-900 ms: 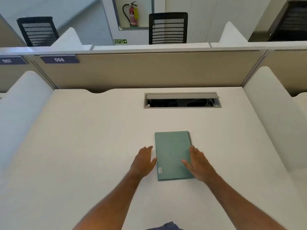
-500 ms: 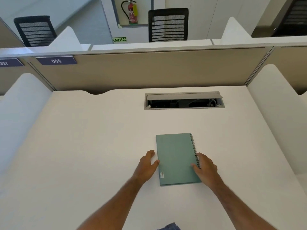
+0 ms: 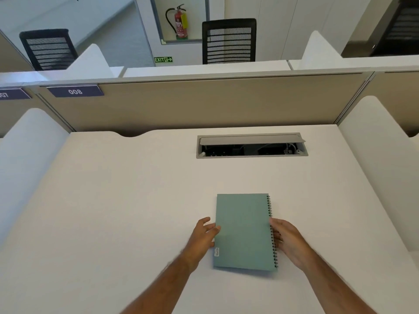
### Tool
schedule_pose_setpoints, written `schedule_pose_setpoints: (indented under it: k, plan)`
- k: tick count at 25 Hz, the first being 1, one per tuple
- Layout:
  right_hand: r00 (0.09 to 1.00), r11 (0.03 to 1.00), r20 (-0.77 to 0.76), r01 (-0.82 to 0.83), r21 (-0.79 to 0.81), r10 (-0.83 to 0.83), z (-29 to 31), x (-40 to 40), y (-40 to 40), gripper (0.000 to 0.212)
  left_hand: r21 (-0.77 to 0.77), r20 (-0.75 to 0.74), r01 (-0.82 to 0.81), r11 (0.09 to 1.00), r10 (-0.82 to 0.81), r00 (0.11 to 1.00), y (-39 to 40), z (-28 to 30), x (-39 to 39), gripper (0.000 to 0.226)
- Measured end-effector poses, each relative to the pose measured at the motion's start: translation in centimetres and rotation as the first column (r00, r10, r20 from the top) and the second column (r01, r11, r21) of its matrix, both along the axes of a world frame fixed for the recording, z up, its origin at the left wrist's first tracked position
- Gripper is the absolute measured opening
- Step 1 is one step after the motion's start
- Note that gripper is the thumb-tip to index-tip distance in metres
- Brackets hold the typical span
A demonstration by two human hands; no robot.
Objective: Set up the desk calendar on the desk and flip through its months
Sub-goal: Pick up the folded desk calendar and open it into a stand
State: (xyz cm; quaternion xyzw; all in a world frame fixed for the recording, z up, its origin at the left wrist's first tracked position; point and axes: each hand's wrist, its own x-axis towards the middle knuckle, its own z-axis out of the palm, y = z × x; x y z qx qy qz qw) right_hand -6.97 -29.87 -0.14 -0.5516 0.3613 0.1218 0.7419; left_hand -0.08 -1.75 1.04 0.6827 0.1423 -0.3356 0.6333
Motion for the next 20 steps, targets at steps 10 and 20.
schedule_pose_setpoints:
  k: [10,20]
  plan:
    - [0.987,0.994,0.140,-0.066,-0.085,0.078,2.5,2.9,2.5,0.018,0.231,0.222,0.187,0.955,-0.239,0.945,3.5,-2.7,-1.7,0.073]
    - [0.968,0.992,0.227,-0.094,-0.081,0.110,6.3,5.2,7.5,0.040,0.444,0.421,0.195,0.875,-0.396,0.816,6.2,-3.5,-5.2,0.062]
